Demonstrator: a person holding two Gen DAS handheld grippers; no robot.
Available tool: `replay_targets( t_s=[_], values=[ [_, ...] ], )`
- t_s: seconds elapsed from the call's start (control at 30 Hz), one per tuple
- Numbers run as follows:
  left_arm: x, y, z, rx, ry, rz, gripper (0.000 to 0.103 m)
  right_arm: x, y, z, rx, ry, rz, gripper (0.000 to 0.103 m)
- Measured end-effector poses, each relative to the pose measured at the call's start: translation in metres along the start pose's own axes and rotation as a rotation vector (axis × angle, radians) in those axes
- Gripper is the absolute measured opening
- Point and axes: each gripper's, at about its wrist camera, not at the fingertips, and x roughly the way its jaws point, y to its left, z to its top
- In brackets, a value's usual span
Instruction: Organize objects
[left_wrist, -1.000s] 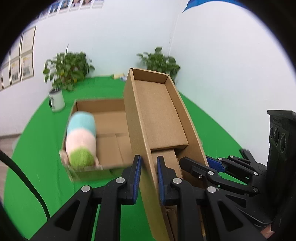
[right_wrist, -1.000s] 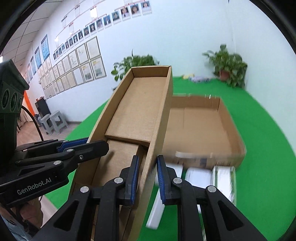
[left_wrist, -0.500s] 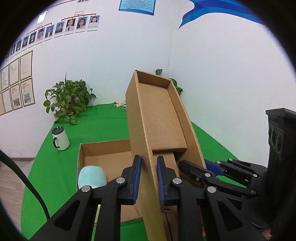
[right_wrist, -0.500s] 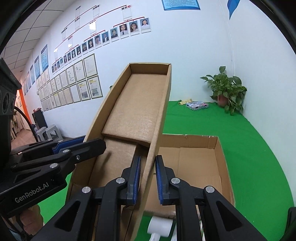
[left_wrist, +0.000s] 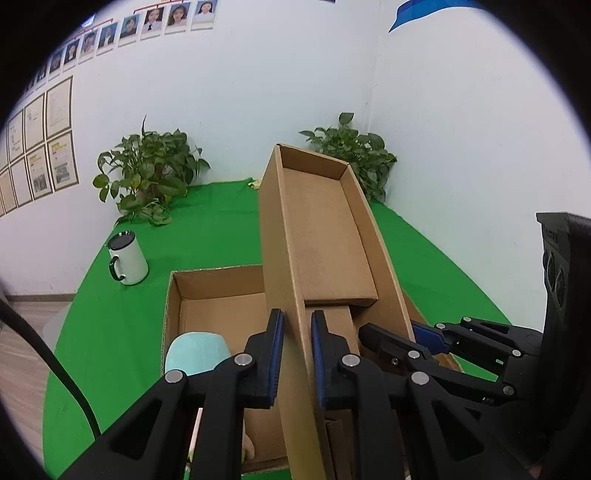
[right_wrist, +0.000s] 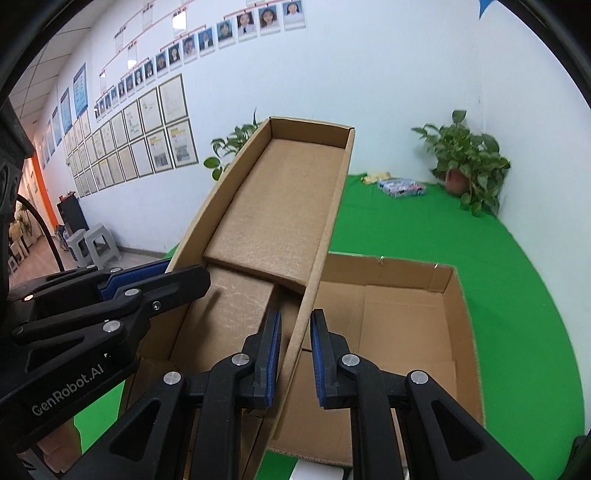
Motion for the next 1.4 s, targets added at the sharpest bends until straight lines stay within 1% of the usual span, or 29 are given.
replay_targets(
  t_s=[0.33,0.47,0.7,0.77,0.9,1.1,1.17,1.3,1.4],
  values=[
    [0.055,0.021,0.003,-0.009,0.076,0.018,0.013,0.08,-0.02,0.008,0.016,0.056,0.008,0.014],
    [0.075,0.028,-0.001,-0.001,0.112,0.038,0.013,0.115,-0.031,0.009,0.027,0.093,0.031,0.014],
    [0.109,0.037,-0.027,0.005,0.225,0.063,0.013,0.169,-0.041,-0.011,0.049,0.164,0.056,0.014],
    [0.118,0.036,-0.036,0.013,0.258,0.076,0.013,0.186,-0.044,-0.021,0.058,0.192,0.06,0.014],
    [0.135,0.043,-0.056,0.003,0.338,0.078,0.013,0.212,-0.048,-0.042,0.072,0.243,0.063,0.014],
    [0.148,0.05,-0.076,-0.034,0.422,0.076,0.014,0.234,-0.04,-0.072,0.073,0.307,0.068,0.013],
    [0.146,0.051,-0.079,-0.031,0.418,0.075,0.016,0.241,-0.036,-0.079,0.07,0.321,0.07,0.013],
    [0.142,0.053,-0.078,-0.042,0.432,0.081,0.016,0.248,-0.028,-0.089,0.065,0.336,0.068,0.011],
    [0.134,0.057,-0.079,-0.052,0.427,0.075,0.016,0.245,-0.025,-0.091,0.055,0.34,0.07,0.011]
  ],
)
